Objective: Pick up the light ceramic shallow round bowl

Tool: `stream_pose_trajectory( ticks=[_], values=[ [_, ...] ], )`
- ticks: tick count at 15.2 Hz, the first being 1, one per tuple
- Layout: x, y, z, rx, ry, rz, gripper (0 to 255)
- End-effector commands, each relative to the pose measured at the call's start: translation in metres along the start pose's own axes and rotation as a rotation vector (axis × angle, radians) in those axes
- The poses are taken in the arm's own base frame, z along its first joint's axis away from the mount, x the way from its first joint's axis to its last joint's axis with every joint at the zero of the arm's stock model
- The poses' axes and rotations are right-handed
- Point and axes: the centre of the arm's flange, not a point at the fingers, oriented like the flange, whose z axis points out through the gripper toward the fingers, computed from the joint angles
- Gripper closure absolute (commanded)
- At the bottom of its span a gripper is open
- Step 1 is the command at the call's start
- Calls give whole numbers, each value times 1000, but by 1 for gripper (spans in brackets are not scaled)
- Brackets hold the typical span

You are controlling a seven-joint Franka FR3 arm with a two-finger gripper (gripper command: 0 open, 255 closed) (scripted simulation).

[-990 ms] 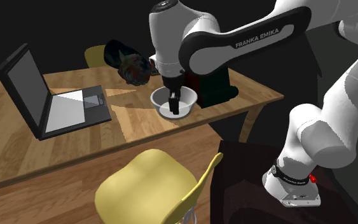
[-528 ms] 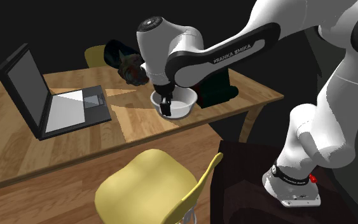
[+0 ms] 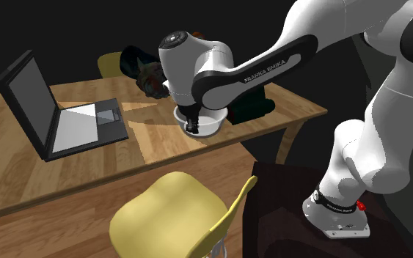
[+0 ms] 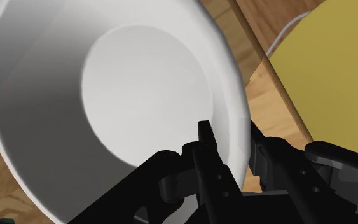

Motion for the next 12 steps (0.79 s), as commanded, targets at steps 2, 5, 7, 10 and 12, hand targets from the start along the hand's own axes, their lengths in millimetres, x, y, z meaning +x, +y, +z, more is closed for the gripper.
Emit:
stream_pose_trajectory(
  ticks=[2, 5, 7, 10, 12],
  values=[
    [0, 0, 0, 0, 0, 0, 255],
    [0, 0, 1, 0, 0, 0, 255],
    [-1, 0, 0, 0, 0, 0, 255],
    [-2, 5, -15, 0, 0, 0, 255],
    [-3, 8, -25, 0, 0, 0, 255]
  ],
)
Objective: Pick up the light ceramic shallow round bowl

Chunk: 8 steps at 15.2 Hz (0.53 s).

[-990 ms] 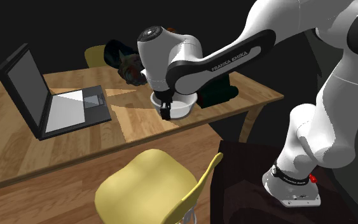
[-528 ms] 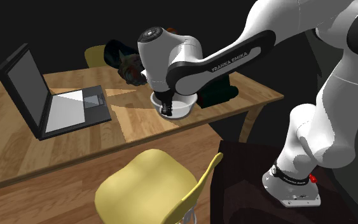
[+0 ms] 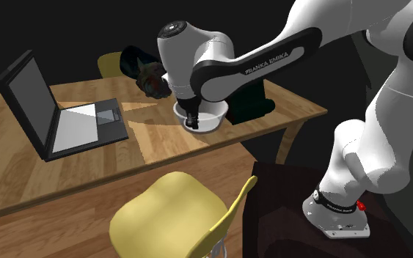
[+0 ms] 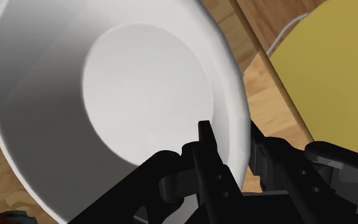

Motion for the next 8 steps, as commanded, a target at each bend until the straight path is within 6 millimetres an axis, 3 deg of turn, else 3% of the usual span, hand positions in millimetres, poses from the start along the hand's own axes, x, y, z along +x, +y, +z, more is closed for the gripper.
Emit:
stream_pose_trajectory(
  ticks=[1, 8],
  values=[
    [-2, 3, -10, 0, 1, 0, 255],
    [-4, 15, -45, 0, 1, 0, 255]
  ],
)
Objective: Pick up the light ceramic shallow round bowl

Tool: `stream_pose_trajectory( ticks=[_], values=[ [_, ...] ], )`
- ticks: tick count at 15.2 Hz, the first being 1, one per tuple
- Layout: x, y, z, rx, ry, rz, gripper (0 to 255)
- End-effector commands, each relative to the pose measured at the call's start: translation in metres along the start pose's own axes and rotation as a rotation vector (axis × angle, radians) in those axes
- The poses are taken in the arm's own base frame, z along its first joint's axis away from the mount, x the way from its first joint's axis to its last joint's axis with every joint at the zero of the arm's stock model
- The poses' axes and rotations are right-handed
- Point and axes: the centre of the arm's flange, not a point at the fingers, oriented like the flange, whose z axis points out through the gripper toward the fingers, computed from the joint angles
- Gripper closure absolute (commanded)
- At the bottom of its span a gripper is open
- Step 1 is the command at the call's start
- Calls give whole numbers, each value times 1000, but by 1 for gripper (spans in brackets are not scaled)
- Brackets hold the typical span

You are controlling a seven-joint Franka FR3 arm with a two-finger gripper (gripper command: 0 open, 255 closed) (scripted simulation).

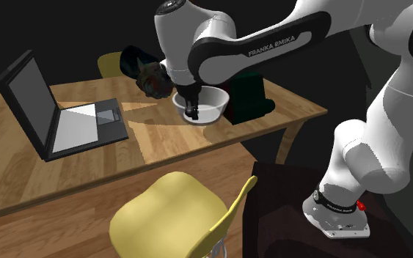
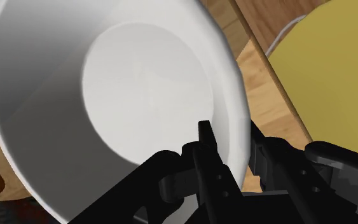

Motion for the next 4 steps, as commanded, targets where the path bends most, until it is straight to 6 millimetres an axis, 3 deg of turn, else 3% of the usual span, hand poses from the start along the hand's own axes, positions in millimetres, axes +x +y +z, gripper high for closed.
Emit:
stream_pose_trajectory(
  ticks=[1, 4],
  values=[
    [-1, 4, -11, 0, 1, 0, 255],
    [-1, 6, -16, 0, 1, 0, 255]
  ],
)
